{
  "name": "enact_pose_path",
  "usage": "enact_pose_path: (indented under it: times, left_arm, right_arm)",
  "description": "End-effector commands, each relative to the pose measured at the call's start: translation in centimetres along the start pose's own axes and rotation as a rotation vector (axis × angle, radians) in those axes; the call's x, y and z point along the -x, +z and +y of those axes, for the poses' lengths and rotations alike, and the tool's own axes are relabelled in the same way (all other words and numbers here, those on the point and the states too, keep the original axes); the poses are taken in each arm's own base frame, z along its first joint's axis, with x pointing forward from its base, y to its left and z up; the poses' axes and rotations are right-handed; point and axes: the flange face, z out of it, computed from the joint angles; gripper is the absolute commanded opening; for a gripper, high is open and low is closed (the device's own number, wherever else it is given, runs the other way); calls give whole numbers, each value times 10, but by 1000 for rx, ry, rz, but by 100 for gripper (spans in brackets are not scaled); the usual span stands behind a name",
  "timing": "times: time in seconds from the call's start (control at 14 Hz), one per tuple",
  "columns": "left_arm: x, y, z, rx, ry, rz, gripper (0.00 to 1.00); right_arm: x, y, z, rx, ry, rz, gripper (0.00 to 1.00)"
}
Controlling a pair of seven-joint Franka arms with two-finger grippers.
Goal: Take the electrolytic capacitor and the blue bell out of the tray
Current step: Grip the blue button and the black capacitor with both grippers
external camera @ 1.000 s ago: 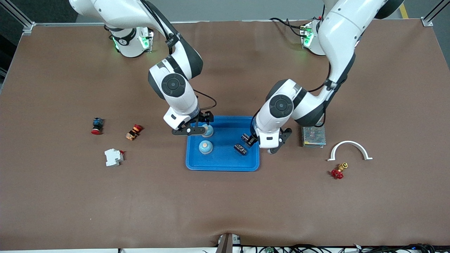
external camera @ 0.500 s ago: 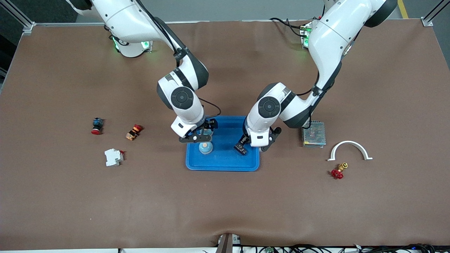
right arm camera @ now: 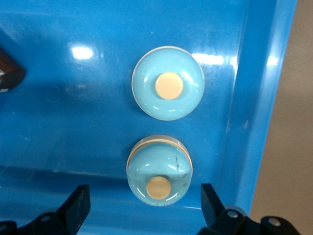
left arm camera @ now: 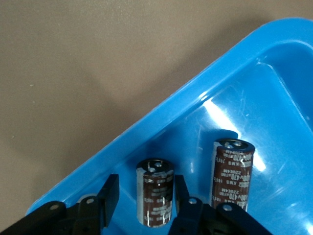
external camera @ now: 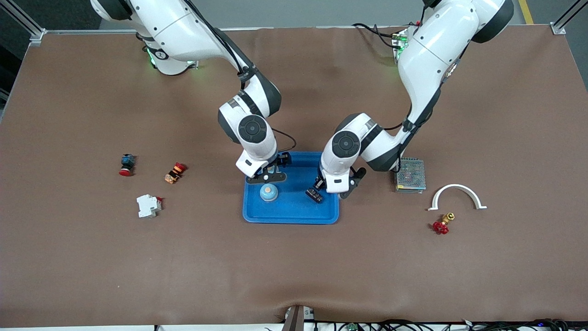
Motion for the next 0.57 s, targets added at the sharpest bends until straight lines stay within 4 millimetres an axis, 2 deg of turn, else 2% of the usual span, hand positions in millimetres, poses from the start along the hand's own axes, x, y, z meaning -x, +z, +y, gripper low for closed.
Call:
enact_pose_path:
  times: [0.0,0.14,0.21,0.29,0.36,0.5]
  left_arm:
    - [2,-4,3,14,-2,23,0]
    - [3,-15,4,8,4,35,0]
    - [1,-26,3,-5,2,48,0]
    - [-3,-40,4,-11,1,60,0]
    - [-9,-63,4,-3,1,76,0]
    - [-31,-96,3,4,-11,101,0]
  right_arm:
    - [-4,12,-2,3,6,27,100]
    - [-5,18,-2,-1,7,33,100]
    - [-5,21,-2,-3,7,36,100]
    - [-6,25,-1,-6,8,41,100]
    - [-7,28,0,-7,9,44,100]
    - [-10,34,6,0,11,46,100]
